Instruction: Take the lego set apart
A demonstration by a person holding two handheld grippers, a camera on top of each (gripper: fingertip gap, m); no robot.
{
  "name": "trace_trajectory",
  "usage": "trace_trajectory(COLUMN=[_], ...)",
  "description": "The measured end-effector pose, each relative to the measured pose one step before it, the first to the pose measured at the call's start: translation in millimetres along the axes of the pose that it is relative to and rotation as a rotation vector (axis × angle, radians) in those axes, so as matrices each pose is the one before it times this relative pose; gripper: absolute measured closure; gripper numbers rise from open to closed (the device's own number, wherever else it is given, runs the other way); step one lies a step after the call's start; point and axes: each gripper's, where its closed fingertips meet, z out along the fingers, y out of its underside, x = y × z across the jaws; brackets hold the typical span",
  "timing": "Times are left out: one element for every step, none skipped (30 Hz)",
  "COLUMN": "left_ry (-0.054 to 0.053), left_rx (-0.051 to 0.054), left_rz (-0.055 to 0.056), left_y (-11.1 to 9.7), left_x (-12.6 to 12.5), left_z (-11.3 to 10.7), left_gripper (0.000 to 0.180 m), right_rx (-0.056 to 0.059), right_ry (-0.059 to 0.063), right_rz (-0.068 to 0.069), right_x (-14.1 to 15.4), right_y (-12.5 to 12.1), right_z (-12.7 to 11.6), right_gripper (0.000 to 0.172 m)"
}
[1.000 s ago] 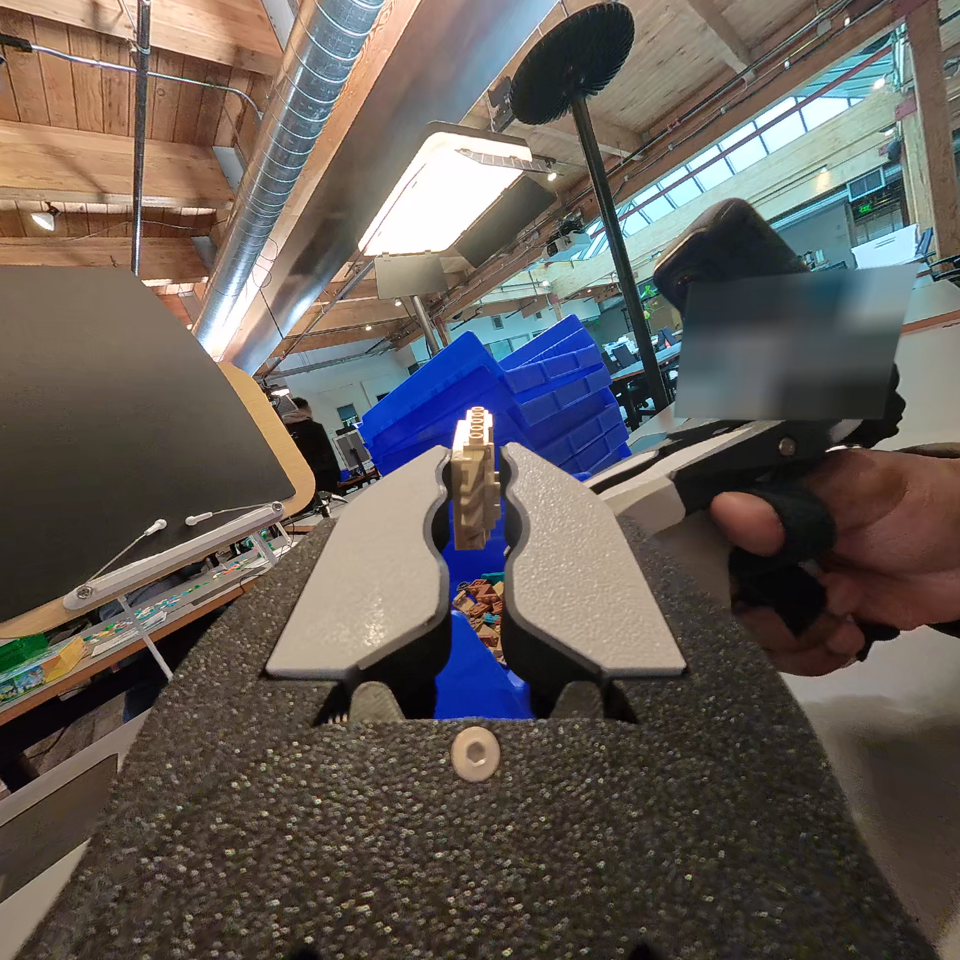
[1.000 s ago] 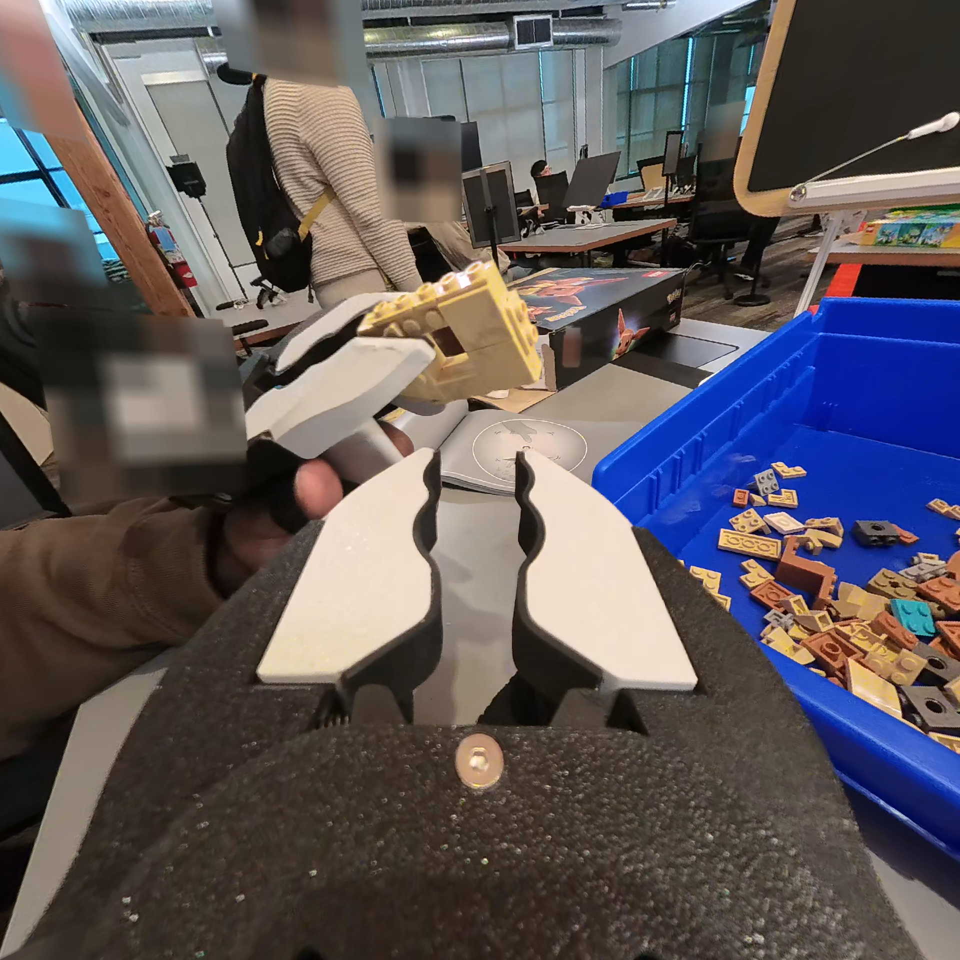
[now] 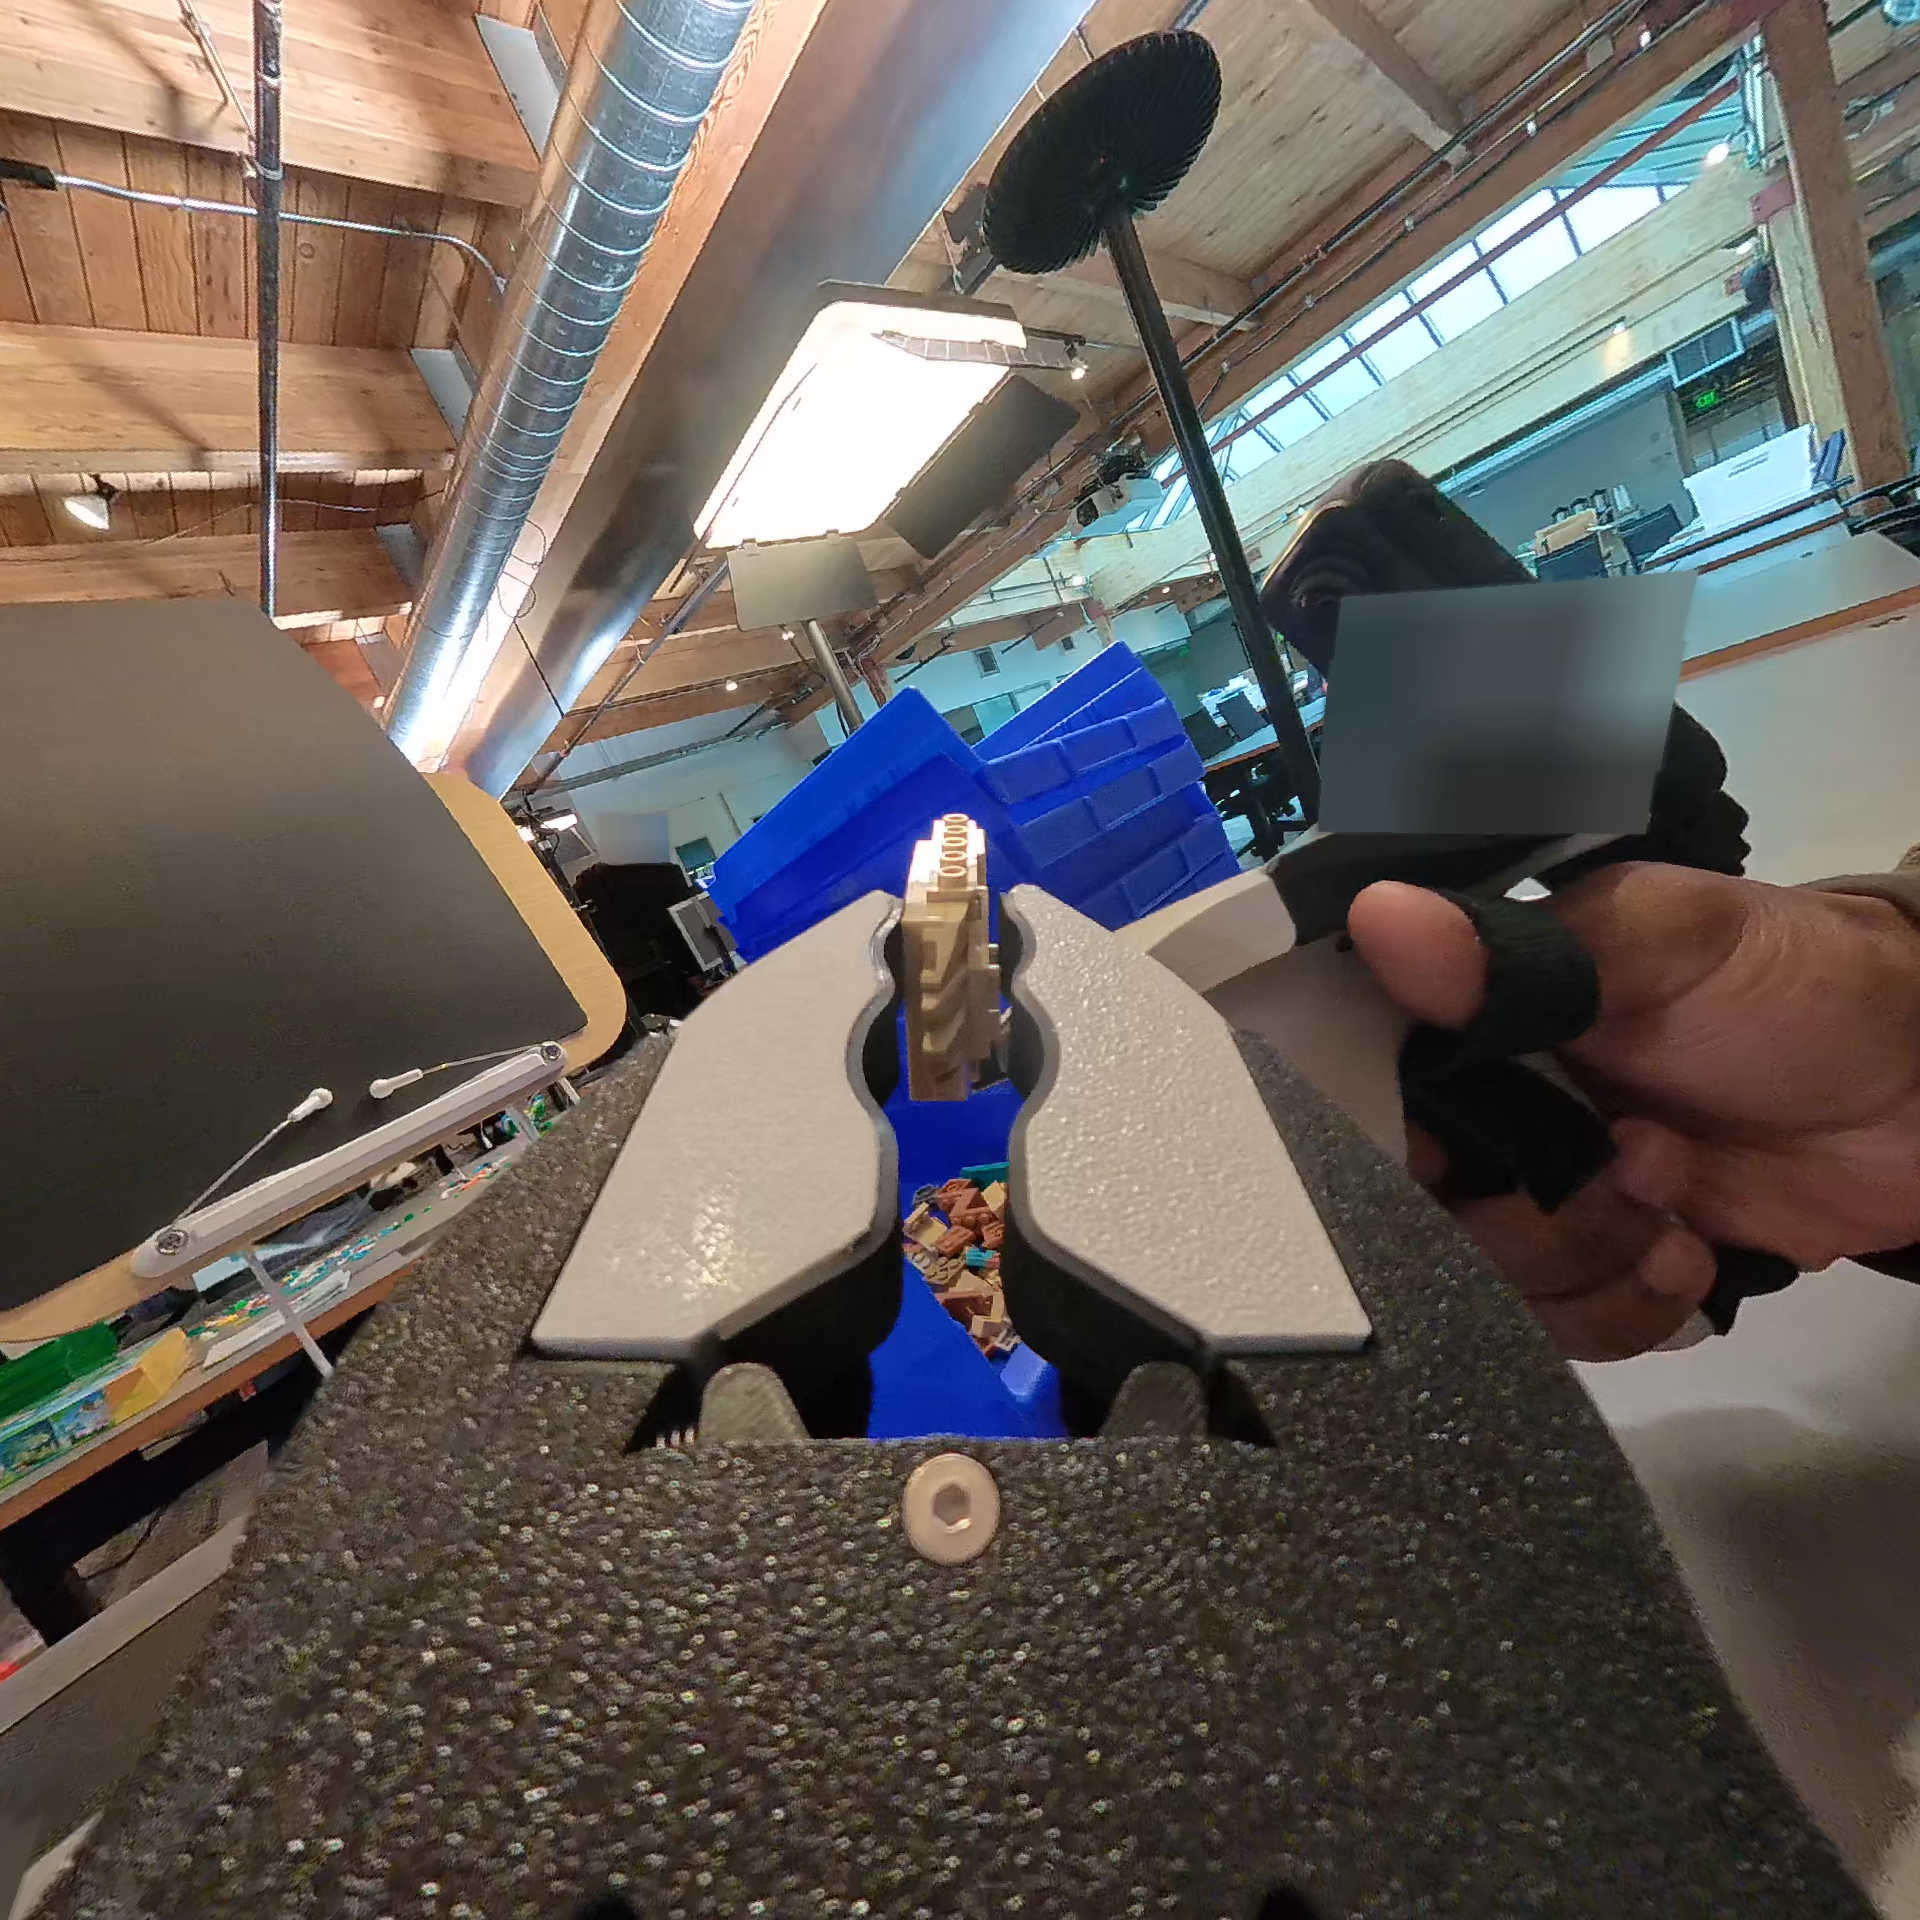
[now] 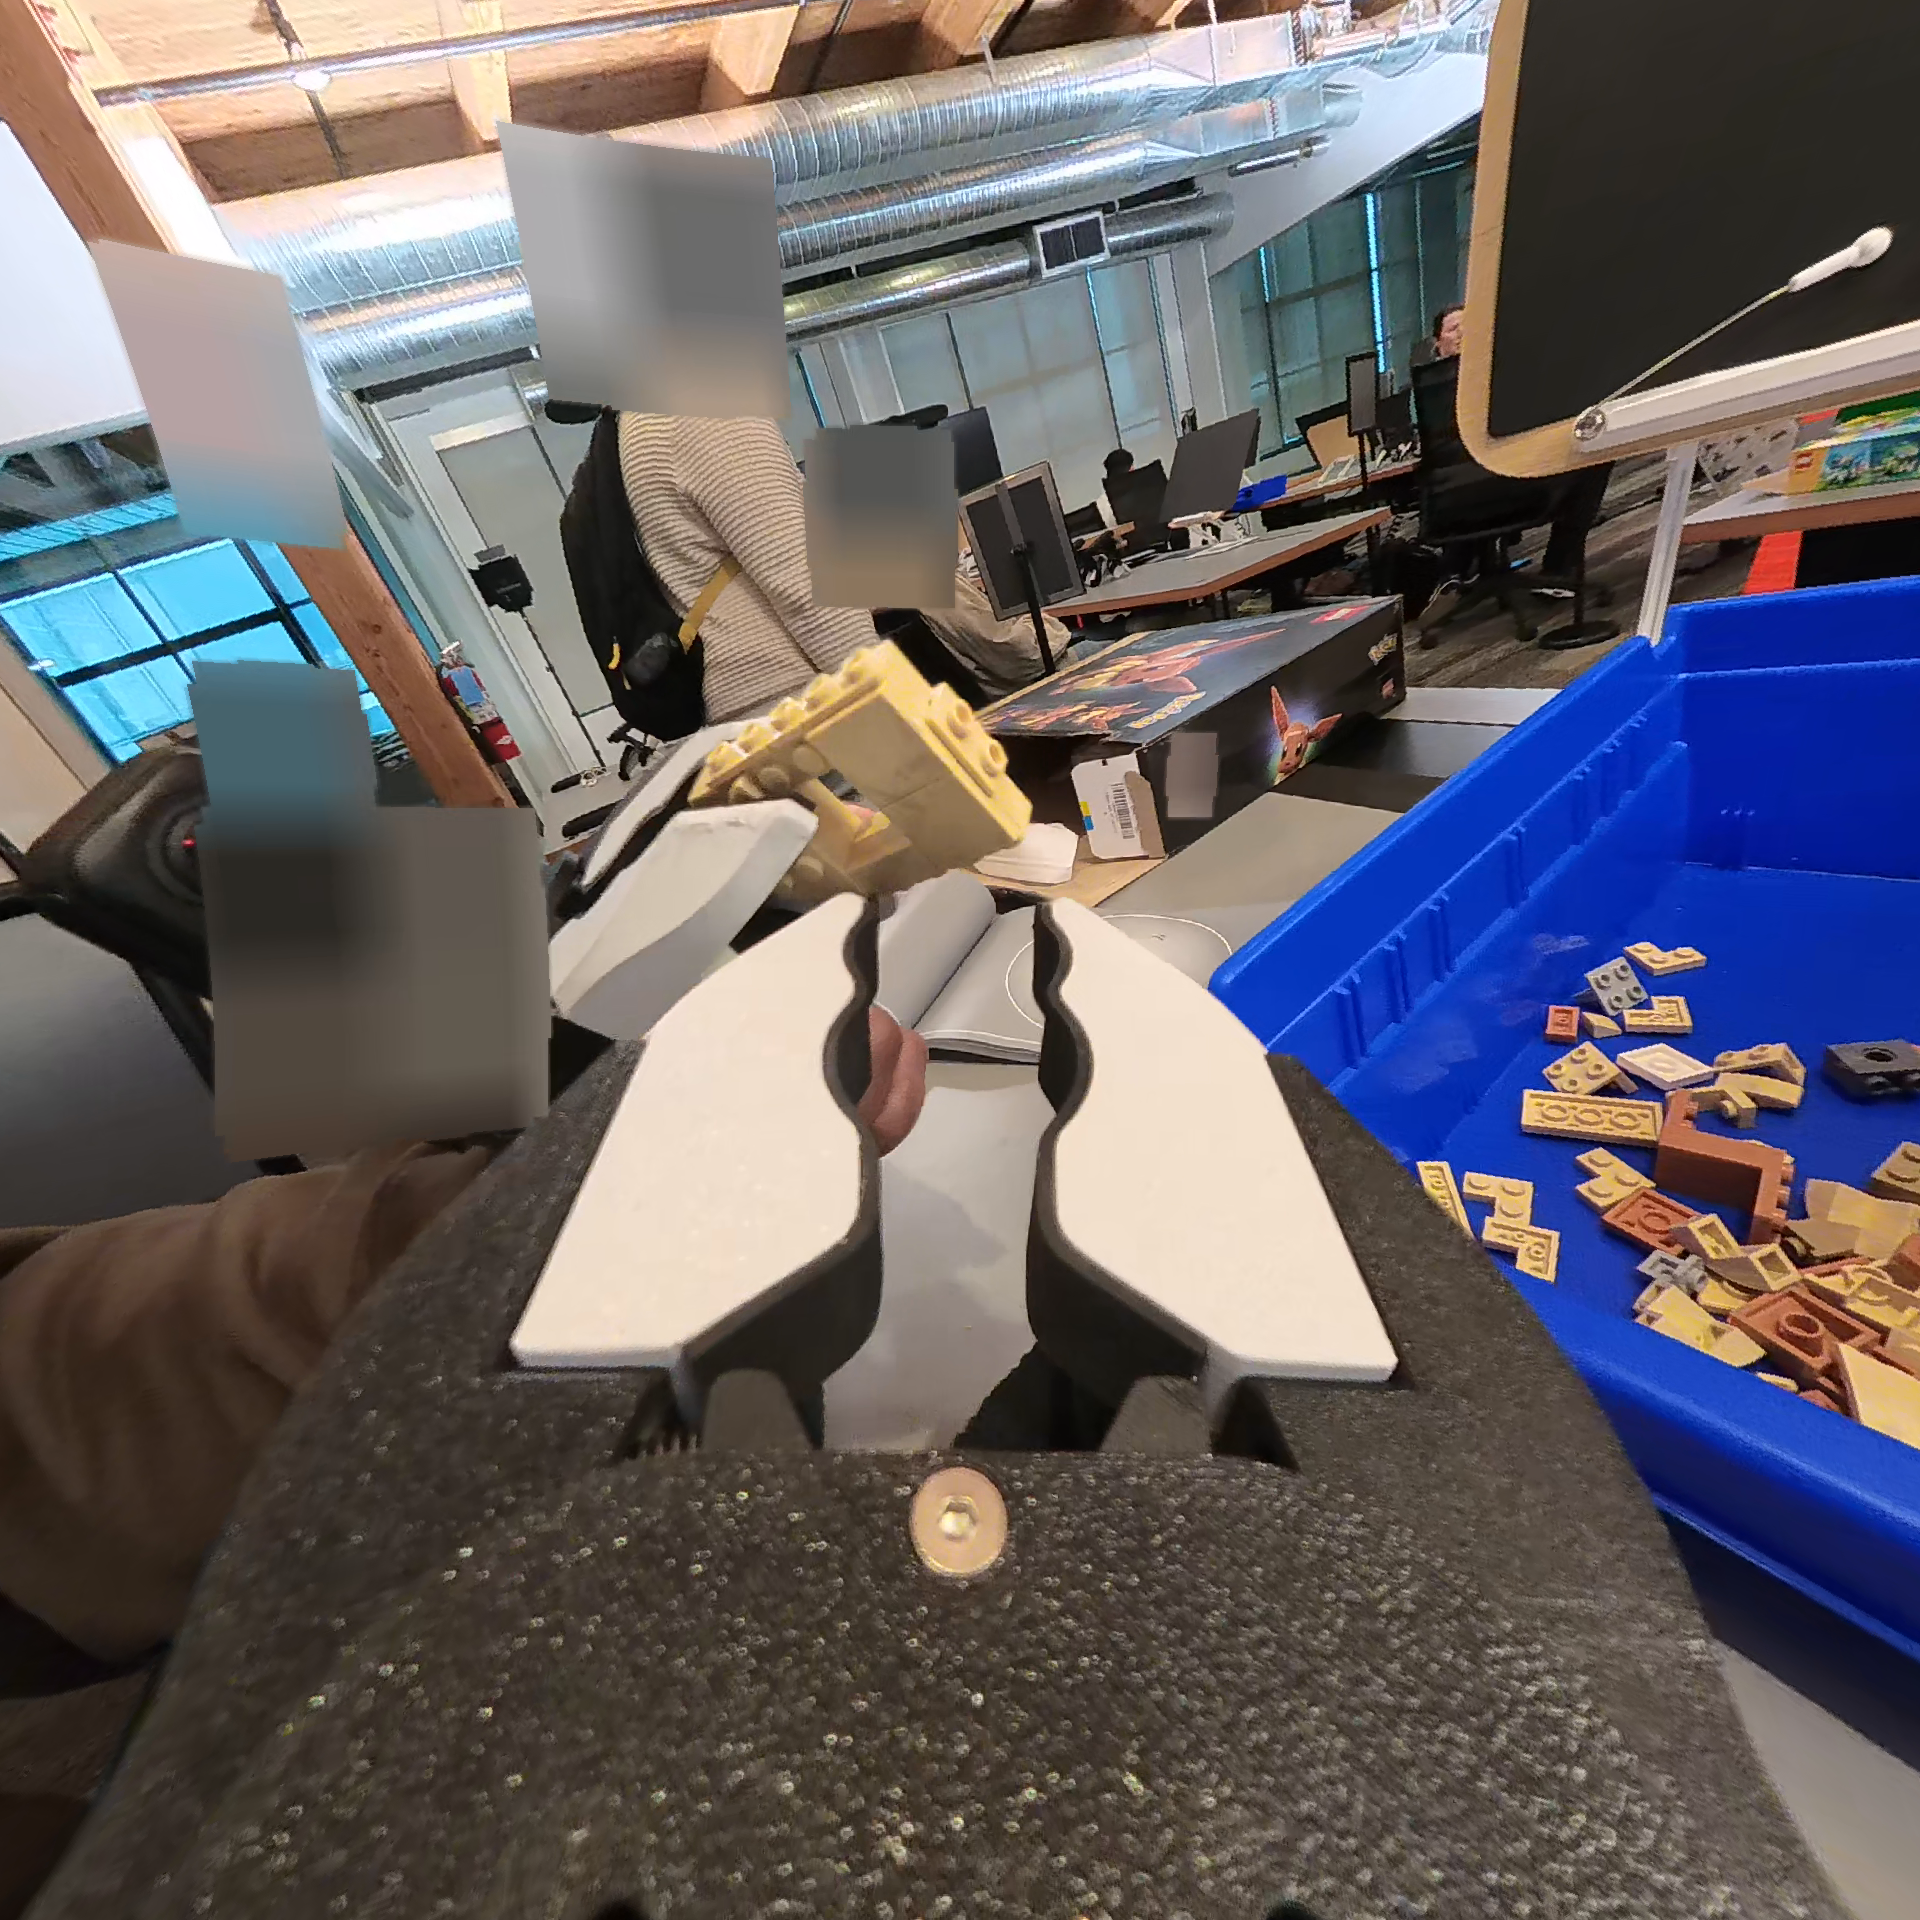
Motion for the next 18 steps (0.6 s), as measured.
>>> trace_trajectory(left_ry=[-0.0016, -0.0022, -0.0020, -0.0012, -0.0010, -0.0006, 0.0003, 0.0005, 0.0011, 0.0023, 0.0022, 0.0011, -0.0005, -0.0001, 0.0005, 0.0012, 0.0016, 0.0015], left_rx=[0.0038, 0.0036, 0.0026, 0.0014, 0.0007, 0.0000, -0.0019, -0.0030, -0.0020, -0.0009, 0.0006, 0.0029, 0.0067, 0.0112, 0.0157, 0.0187, 0.0193, 0.0191], left_rz=[0.0031, 0.0011, 0.0006, 0.0006, -0.0017, -0.0044, -0.0047, -0.0034, -0.0023, -0.0017, -0.0005, -0.0017, -0.0103, -0.0217, -0.0312, -0.0392, -0.0447, -0.0475], left_y=[-1.15, -1.06, -0.73, -0.34, 0.03, 0.51, 0.97, 1.06, 0.94, 0.40, -0.13, -0.70, -1.31, -1.86, -2.27, -2.45, -2.28, -2.01], left_x=[0.20, -0.16, -0.31, -0.53, -0.69, -0.51, -0.37, -0.18, 0.27, 0.63, 0.82, 0.47, -0.20, -0.80, -1.54, -2.13, -2.45, -2.71], left_z=[-0.32, -0.32, -0.18, -0.09, -0.11, 0.09, 0.18, 0.28, 0.30, 0.27, 0.15, -0.05, -0.35, -0.53, -0.74, -0.75, -0.69, -0.79], left_gripper=[0.165, 0.165, 0.165, 0.165, 0.165, 0.165, 0.165, 0.165, 0.165, 0.165, 0.165, 0.165, 0.165, 0.165, 0.165, 0.165, 0.165, 0.165], right_rx=[0.0059, 0.0053, 0.0021, 0.0006, -0.0003, -0.0008, -0.0011, -0.0033, -0.0050, -0.0032, -0.0010, 0.0009, 0.0023, 0.0026, 0.0031, 0.0041, 0.0041, 0.0050], right_ry=[0.0020, 0.0017, 0.0007, -0.0002, -0.0007, -0.0031, -0.0036, -0.0015, -0.0008, -0.0010, -0.0009, -0.0009, 0.0003, 0.0007, -0.0005, -0.0020, -0.0005, 0.0003], right_rz=[0.0012, 0.0036, 0.0033, 0.0008, -0.0001, 0.0015, 0.0027, 0.0007, -0.0028, -0.0039, -0.0029, -0.0017, 0.0000, 0.0021, 0.0046, 0.0067, 0.0079, 0.0100], right_x=[-0.07, 0.13, 0.23, 0.11, 0.14, -0.15, -0.42, -0.28, -0.47, -0.83, -0.77, -0.65, -0.37, -0.12, -0.11, -0.19, 0.16, 0.16], right_y=[-1.02, -0.74, -0.47, -0.06, -0.01, 0.35, 0.57, 0.87, 1.28, 0.94, 0.56, 0.10, -0.18, -0.13, -0.42, -0.42, -0.48, -0.51], right_z=[-0.64, -0.56, -0.51, -0.19, 0.15, 0.38, 0.56, 0.66, 0.73, 0.53, 0.27, 0.17, 0.03, -0.02, -0.03, 0.08, 0.35, 0.50], right_gripper=[0.143, 0.143, 0.143, 0.143, 0.143, 0.143, 0.143, 0.143, 0.143, 0.143, 0.143, 0.143, 0.143, 0.143, 0.143, 0.143, 0.143, 0.143])
